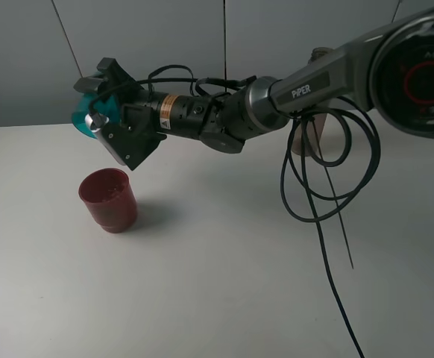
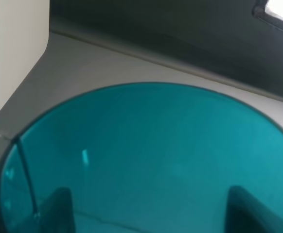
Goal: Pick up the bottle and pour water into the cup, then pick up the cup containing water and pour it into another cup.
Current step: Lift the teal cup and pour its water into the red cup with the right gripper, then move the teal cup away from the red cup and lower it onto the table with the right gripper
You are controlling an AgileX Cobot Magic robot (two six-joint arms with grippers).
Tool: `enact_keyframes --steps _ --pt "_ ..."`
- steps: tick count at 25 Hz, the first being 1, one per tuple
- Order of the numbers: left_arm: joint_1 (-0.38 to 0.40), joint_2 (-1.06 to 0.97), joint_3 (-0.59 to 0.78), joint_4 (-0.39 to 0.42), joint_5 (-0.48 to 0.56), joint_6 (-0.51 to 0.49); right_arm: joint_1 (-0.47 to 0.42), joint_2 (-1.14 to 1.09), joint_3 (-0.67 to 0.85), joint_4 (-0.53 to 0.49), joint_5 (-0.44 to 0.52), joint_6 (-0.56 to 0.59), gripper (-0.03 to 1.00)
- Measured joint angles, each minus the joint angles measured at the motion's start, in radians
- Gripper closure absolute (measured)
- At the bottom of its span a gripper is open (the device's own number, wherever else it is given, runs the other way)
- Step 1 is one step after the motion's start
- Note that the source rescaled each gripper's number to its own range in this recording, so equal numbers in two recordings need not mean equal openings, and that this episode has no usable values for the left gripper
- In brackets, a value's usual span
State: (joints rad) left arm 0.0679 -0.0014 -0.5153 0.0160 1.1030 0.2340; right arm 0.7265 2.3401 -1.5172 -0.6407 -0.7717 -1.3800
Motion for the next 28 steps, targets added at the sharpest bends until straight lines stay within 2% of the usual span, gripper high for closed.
enact_keyframes --steps 5,9,13,18,20,23,28 --pt "0.000 0.000 0.000 0.000 0.000 0.000 0.000 0.000 0.000 0.000 0.000 -0.006 0.94" --pt "0.000 0.000 0.000 0.000 0.000 0.000 0.002 0.000 0.000 -0.004 0.000 0.136 0.94" --pt "0.000 0.000 0.000 0.000 0.000 0.000 0.007 -0.009 0.000 -0.004 0.052 0.474 0.94" --pt "0.000 0.000 0.000 0.000 0.000 0.000 0.010 -0.063 0.002 0.006 0.127 1.100 0.94" --pt "0.000 0.000 0.000 0.000 0.000 0.000 0.006 -0.093 0.026 0.057 0.163 1.280 0.94" --pt "0.000 0.000 0.000 0.000 0.000 -0.002 -0.010 -0.141 0.101 0.140 0.211 1.405 0.94" --pt "0.000 0.000 0.000 0.000 0.000 -0.004 -0.042 -0.217 0.269 0.249 0.227 1.425 0.94"
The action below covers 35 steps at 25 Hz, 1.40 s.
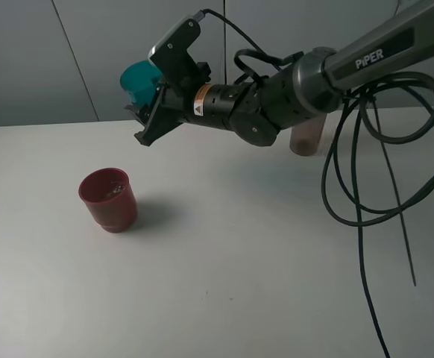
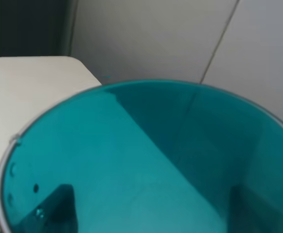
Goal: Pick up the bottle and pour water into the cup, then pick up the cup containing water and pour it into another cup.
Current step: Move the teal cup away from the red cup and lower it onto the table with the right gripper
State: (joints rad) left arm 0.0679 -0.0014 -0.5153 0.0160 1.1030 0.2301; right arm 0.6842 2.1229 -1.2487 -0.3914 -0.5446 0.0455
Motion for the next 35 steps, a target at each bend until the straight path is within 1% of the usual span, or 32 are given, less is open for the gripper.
enact_keyframes --steps 4,5,8,10,18,22,25,29,31,35 --pt "0.000 0.000 0.000 0.000 0.000 0.000 -0.017 -0.055 0.120 0.069 -0.009 -0.045 0.94" --pt "0.000 0.000 0.000 0.000 0.000 0.000 -0.023 -0.060 0.149 0.086 -0.026 -0.062 0.94" --pt "0.000 0.000 0.000 0.000 0.000 0.000 -0.047 -0.067 0.227 0.111 -0.130 -0.099 0.94" --pt "0.000 0.000 0.000 0.000 0.000 0.002 -0.067 -0.067 0.274 0.117 -0.159 -0.107 0.94" --pt "0.000 0.000 0.000 0.000 0.000 0.002 -0.142 -0.068 0.418 0.119 -0.174 -0.112 0.94" --pt "0.000 0.000 0.000 0.000 0.000 0.002 -0.192 -0.066 0.455 0.115 -0.175 -0.110 0.94" --pt "0.000 0.000 0.000 0.000 0.000 0.002 -0.218 -0.031 0.455 0.115 -0.188 -0.083 0.94" --pt "0.000 0.000 0.000 0.000 0.000 0.002 -0.228 0.031 0.455 0.115 -0.244 -0.072 0.94" --pt "0.000 0.000 0.000 0.000 0.000 0.002 -0.232 0.053 0.455 0.122 -0.288 -0.069 0.94" --pt "0.000 0.000 0.000 0.000 0.000 0.002 -0.232 0.070 0.455 0.130 -0.349 -0.069 0.94"
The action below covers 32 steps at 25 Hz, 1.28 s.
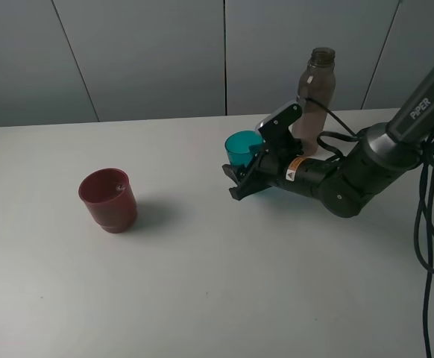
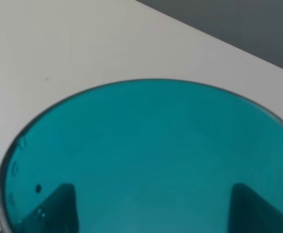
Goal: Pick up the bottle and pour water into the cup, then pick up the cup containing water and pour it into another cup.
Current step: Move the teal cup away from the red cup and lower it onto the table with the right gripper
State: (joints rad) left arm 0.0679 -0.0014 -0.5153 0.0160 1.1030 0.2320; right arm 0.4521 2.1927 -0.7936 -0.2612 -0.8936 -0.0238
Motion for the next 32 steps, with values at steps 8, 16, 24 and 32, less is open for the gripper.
enact_keyframes --steps 8,16,24,32 --pt "0.000 0.000 0.000 0.000 0.000 0.000 0.000 0.042 -0.002 0.018 -0.087 0.057 0.94" --pt "0.000 0.000 0.000 0.000 0.000 0.000 0.000 0.071 -0.002 0.018 -0.110 0.063 0.94" --pt "0.000 0.000 0.000 0.000 0.000 0.000 0.000 0.071 -0.002 0.018 -0.110 0.069 0.68" --pt "0.000 0.000 0.000 0.000 0.000 0.000 0.000 0.041 0.050 0.020 -0.090 0.088 -0.03"
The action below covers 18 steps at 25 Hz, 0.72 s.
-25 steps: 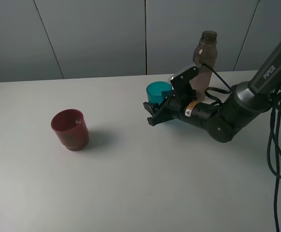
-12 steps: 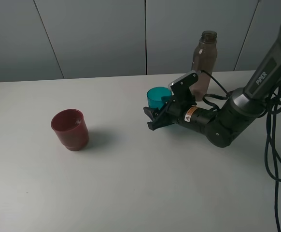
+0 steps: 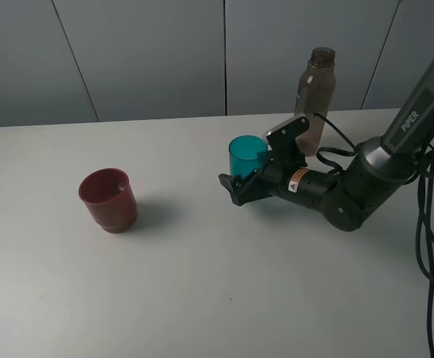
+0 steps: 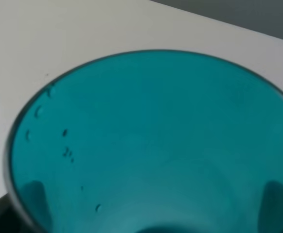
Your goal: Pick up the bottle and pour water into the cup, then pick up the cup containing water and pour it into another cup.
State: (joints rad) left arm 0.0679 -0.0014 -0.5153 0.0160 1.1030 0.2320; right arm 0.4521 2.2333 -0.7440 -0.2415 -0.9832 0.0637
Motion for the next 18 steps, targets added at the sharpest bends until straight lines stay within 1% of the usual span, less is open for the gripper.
enact_keyframes --steps 4,8,12,14,15,18 --pt "0.000 0.000 0.000 0.000 0.000 0.000 0.000 -0.050 0.070 0.013 0.000 0.000 -0.03" --pt "0.000 0.000 0.000 0.000 0.000 0.000 0.000 -0.127 0.166 0.057 0.002 -0.038 -0.03" --pt "0.000 0.000 0.000 0.000 0.000 0.000 0.000 -0.252 0.270 0.092 0.017 -0.073 -0.03" --pt "0.000 0.000 0.000 0.000 0.000 0.000 0.000 -0.355 0.314 0.103 0.070 -0.075 -0.03" --pt "0.000 0.000 0.000 0.000 0.000 0.000 0.000 -0.405 0.326 0.112 0.119 -0.076 -0.03" --pt "0.000 0.000 0.000 0.000 0.000 0.000 0.000 -0.610 0.341 0.133 0.312 -0.076 -0.03"
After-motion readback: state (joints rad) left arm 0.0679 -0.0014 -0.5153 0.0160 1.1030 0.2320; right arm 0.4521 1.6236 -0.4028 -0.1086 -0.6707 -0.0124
